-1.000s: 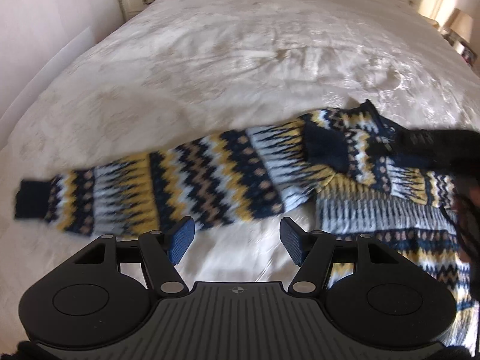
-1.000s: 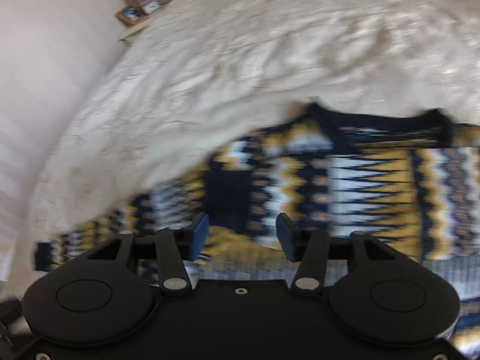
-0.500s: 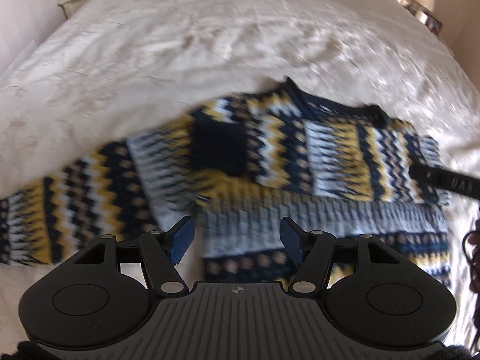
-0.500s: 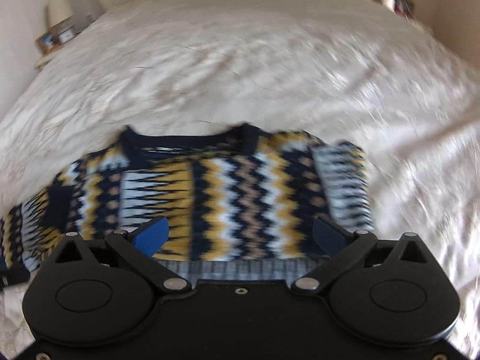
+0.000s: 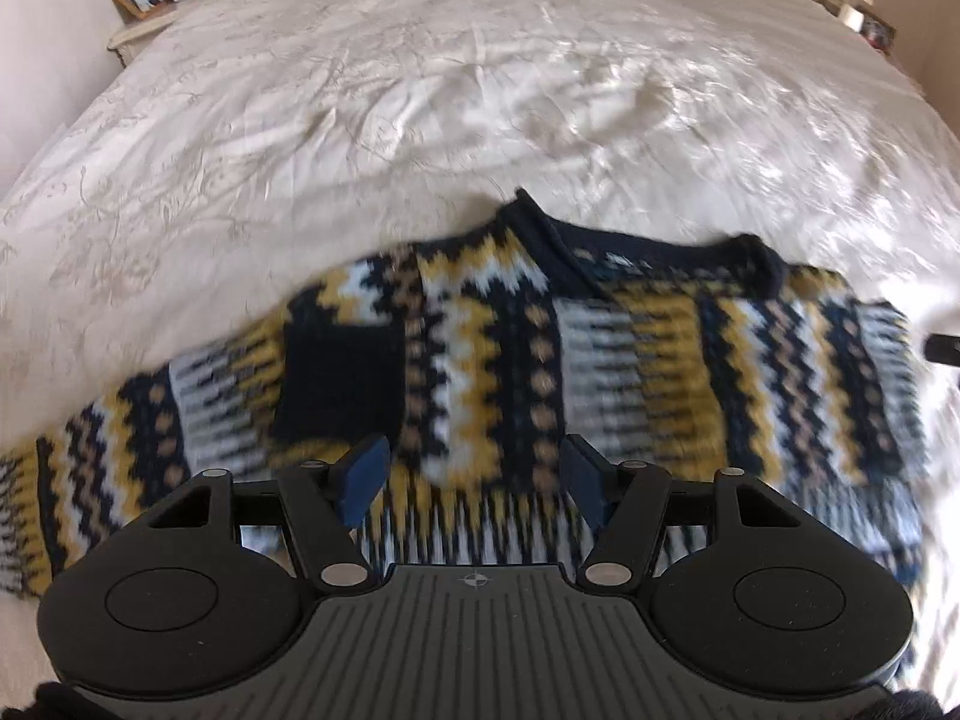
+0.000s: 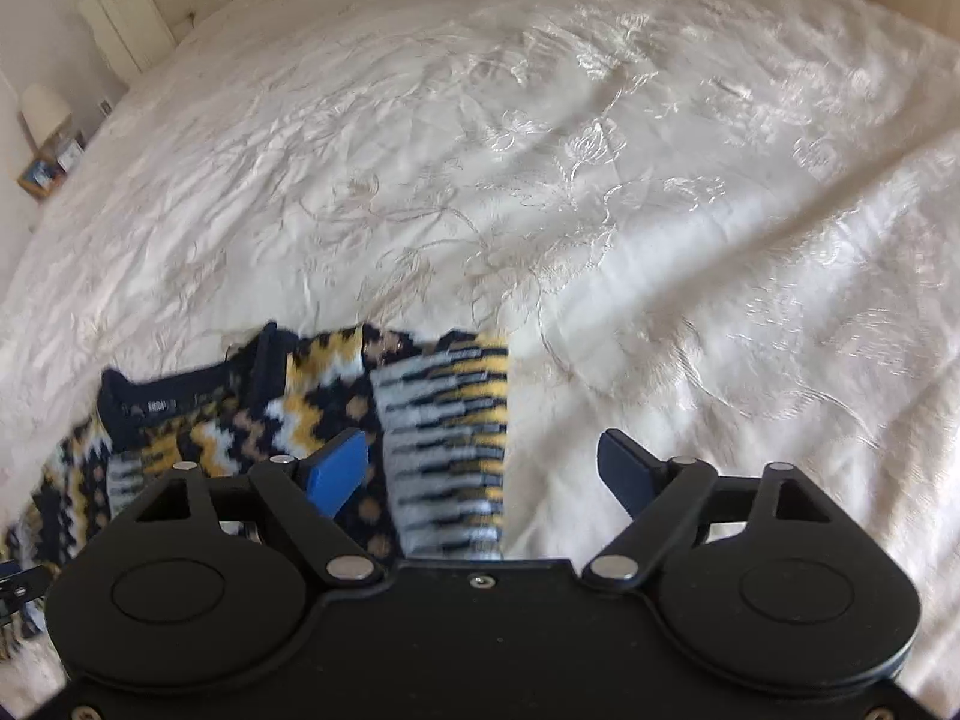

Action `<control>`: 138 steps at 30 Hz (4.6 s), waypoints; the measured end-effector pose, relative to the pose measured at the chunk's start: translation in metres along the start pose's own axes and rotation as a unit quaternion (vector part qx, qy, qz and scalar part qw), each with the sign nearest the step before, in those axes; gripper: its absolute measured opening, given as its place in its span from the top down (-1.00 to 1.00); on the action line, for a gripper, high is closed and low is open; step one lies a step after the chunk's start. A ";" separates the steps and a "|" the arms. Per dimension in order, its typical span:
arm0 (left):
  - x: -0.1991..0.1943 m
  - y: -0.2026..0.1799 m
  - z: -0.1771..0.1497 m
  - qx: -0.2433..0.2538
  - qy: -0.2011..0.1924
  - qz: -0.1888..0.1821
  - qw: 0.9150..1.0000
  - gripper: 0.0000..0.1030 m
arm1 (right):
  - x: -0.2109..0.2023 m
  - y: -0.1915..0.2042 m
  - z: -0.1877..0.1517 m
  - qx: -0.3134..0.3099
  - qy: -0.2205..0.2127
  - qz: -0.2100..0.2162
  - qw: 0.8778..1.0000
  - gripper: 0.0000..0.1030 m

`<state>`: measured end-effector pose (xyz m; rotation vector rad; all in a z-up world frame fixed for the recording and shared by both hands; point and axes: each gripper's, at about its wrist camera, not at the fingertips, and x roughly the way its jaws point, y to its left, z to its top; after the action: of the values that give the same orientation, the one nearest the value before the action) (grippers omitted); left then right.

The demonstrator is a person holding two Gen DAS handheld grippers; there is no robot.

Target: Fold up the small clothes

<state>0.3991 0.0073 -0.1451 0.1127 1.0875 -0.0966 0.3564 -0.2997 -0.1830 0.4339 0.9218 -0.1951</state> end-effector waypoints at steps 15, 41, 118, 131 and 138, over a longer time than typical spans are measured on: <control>0.068 0.013 -0.018 -0.018 0.047 0.017 0.999 -0.26 | 0.056 -0.016 0.009 0.042 0.048 0.069 0.996 0.32; 0.075 0.001 -0.013 -0.011 0.054 0.035 0.998 -0.32 | 0.024 0.044 -0.034 -0.118 0.065 -0.033 0.990 0.06; -0.071 0.226 -0.159 -0.260 -0.041 -0.013 0.965 -0.96 | 0.007 0.136 -0.190 -0.291 0.171 -0.015 0.941 -1.00; -0.046 0.391 -0.165 -0.363 -0.062 0.049 0.928 -0.95 | -0.013 0.179 -0.160 -0.205 0.134 -0.017 0.969 -0.99; -0.017 0.413 -0.163 -0.375 -0.065 0.044 0.924 -0.95 | -0.002 0.214 -0.154 -0.225 0.141 -0.006 0.964 -0.99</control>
<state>0.3038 0.4394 -0.1866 -0.5301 0.9215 0.3918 0.3171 -0.0401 -0.2024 0.0311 1.2112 0.0709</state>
